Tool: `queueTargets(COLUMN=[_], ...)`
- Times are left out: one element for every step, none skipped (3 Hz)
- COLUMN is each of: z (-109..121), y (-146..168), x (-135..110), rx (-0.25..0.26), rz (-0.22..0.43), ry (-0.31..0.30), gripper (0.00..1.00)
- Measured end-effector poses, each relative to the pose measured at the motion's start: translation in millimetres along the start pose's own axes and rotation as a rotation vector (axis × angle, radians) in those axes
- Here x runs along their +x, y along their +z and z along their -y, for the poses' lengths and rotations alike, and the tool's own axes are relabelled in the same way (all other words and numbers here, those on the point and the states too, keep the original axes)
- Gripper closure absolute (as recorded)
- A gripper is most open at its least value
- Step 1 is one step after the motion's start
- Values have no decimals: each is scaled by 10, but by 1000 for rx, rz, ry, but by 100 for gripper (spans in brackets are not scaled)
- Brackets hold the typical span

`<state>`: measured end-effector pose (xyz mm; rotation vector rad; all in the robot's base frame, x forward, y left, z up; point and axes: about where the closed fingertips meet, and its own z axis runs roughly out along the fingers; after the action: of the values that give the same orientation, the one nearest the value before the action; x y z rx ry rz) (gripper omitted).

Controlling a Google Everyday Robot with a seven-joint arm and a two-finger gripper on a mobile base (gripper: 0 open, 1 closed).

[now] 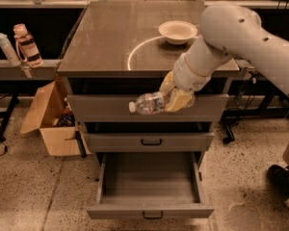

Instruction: Place water bottle into bottom drawer

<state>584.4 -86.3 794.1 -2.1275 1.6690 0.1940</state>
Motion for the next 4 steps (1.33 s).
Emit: queueTargets(z=[-258,-467,-610,-692], y=[183,336,539,746], x=[117,260,385,462], rx=[-16,17,70,89], rz=[-5,-46,-84,-79], ry=[72,149,206,231], gripper=[100,100,100,100])
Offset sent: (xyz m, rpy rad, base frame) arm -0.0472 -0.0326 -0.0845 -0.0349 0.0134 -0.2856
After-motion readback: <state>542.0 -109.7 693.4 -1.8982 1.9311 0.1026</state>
